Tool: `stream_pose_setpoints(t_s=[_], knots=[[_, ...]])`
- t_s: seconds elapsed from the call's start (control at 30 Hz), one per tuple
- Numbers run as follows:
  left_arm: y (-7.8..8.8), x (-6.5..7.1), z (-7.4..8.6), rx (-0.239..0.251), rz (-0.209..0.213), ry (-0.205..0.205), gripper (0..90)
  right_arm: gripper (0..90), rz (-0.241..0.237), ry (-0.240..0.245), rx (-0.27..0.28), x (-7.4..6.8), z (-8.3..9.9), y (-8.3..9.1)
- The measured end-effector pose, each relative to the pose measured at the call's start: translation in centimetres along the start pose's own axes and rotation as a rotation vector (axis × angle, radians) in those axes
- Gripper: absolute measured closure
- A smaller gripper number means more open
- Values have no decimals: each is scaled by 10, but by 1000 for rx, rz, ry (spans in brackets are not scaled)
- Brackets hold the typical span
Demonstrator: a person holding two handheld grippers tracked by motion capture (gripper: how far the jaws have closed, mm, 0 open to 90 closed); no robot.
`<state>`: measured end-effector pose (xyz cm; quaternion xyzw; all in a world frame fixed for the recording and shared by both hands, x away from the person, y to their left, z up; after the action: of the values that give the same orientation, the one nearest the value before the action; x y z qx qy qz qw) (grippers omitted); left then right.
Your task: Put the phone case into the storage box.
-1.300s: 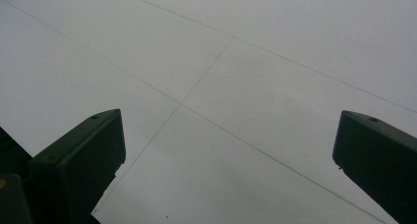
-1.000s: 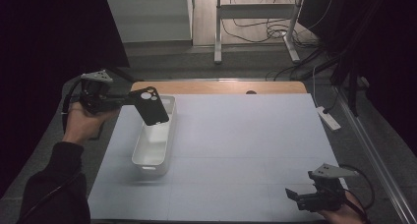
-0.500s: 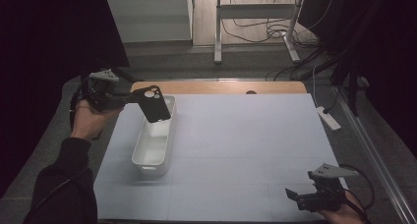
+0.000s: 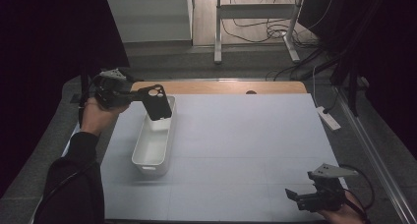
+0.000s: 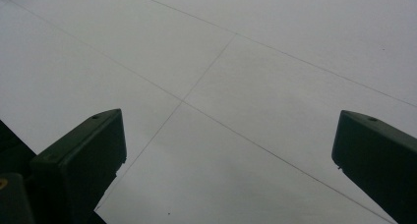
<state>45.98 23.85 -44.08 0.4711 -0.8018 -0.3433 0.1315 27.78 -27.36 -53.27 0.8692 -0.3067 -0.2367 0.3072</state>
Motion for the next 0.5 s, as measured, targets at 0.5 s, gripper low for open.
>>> stream_pose_setpoints(t_s=[0.5], knots=[[-24,-6,1,-15,-29,5,829,5,-3,5,-6,-1,0,0]])
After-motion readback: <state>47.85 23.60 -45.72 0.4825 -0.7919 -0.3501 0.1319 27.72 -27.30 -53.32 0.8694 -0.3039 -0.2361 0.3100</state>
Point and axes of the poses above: each handheld gripper's, and its own axes: y roughly backward along the jaws, z roughly out of its underside, x roughly to its right, the point moved 10 cm from there along -y, roughly forward along the jaws, and after that the axes turned 13 degrees about -z, right-handed, at the moved point
